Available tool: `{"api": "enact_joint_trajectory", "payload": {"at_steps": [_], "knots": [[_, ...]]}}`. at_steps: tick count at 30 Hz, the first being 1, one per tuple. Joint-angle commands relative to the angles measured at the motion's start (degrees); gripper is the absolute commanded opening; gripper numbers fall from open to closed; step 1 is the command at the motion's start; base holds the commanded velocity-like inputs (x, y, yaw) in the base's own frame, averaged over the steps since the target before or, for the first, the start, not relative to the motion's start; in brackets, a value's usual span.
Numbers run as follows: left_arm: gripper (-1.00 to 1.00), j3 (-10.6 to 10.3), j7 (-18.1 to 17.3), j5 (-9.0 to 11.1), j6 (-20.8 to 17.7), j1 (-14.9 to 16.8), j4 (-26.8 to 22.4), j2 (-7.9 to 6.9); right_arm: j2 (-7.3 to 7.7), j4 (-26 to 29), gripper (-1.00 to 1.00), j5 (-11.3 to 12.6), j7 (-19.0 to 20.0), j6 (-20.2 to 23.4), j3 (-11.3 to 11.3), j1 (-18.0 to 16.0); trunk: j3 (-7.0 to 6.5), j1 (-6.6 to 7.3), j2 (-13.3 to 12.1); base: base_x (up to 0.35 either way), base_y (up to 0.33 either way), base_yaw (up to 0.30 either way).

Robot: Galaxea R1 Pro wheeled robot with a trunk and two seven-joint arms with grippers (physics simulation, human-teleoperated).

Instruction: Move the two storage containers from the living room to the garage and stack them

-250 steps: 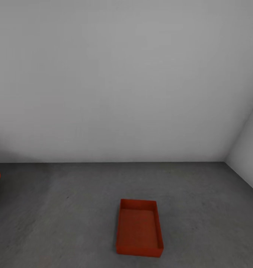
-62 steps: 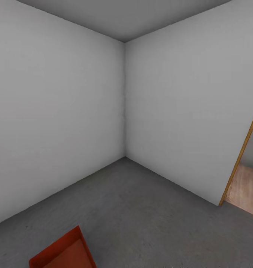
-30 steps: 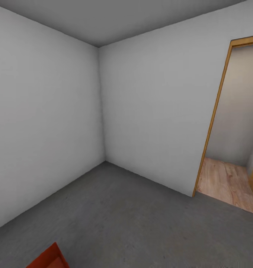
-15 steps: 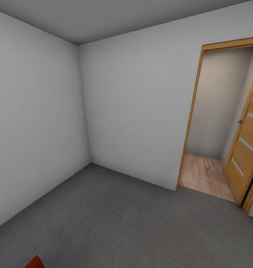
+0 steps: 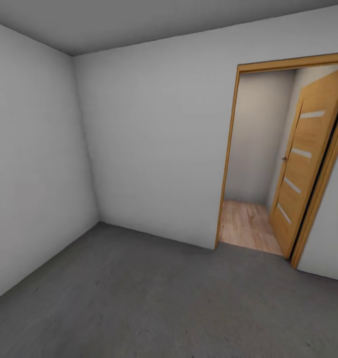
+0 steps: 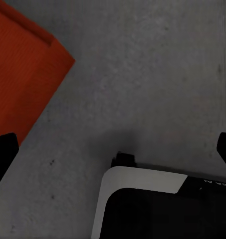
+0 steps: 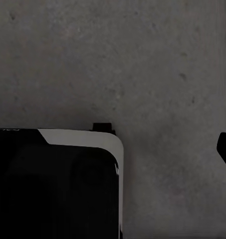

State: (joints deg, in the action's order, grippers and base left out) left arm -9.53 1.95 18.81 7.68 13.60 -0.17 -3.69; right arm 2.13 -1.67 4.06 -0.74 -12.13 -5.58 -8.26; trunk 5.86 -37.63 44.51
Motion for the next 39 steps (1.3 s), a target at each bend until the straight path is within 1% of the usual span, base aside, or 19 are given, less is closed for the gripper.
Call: {"api": "enact_joint_trajectory", "payload": {"at_steps": [1,28,39], "knots": [[1.0,-0.49,0.16,0.37,0.14,0.02,0.0,0.0,-0.02,-0.18,1.0,0.42,-0.07,-0.3,-0.48,-0.09,0.09,-0.01,0.07,0.0,0.0,-0.294],[1.0,-0.49,0.16,0.36,0.14,0.01,0.0,0.0,-0.19,-0.18,1.0,0.42,-0.12,-0.27,-0.48,-0.09,0.09,-0.01,0.07,0.0,0.0,-0.294],[1.0,-0.49,0.16,0.37,0.14,0.02,0.0,0.0,0.03,-0.18,1.0,0.58,-0.14,-0.32,-0.4,-0.09,0.09,-0.01,0.07,0.0,0.0,-0.294]]}}
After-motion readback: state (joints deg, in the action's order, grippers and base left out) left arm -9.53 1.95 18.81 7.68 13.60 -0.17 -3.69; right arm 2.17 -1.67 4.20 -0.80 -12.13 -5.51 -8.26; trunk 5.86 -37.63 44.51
